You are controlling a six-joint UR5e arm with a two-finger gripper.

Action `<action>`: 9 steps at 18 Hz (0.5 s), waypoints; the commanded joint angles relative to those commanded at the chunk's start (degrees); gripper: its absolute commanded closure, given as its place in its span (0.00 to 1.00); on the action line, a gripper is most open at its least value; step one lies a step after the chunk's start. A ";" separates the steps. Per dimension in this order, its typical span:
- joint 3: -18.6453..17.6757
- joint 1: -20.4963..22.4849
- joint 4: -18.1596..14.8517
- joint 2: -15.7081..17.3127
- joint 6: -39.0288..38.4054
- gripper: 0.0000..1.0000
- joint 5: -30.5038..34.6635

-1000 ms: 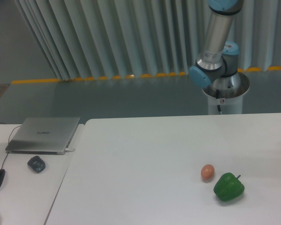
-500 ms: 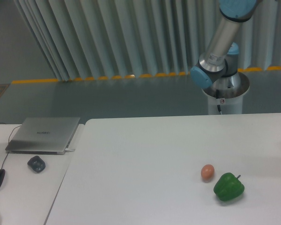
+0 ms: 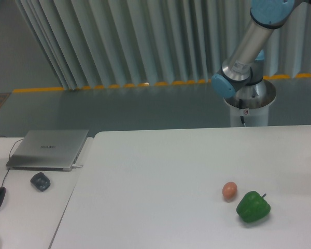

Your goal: Place the yellow pepper in a basket

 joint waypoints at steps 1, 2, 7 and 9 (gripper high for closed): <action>-0.17 -0.09 0.00 0.61 -1.50 0.04 -0.01; -0.44 -0.26 -0.09 1.14 -1.78 0.00 0.08; -4.65 -0.35 -0.35 5.44 -1.17 0.00 0.26; -5.44 -0.70 -0.44 5.89 -1.17 0.00 0.78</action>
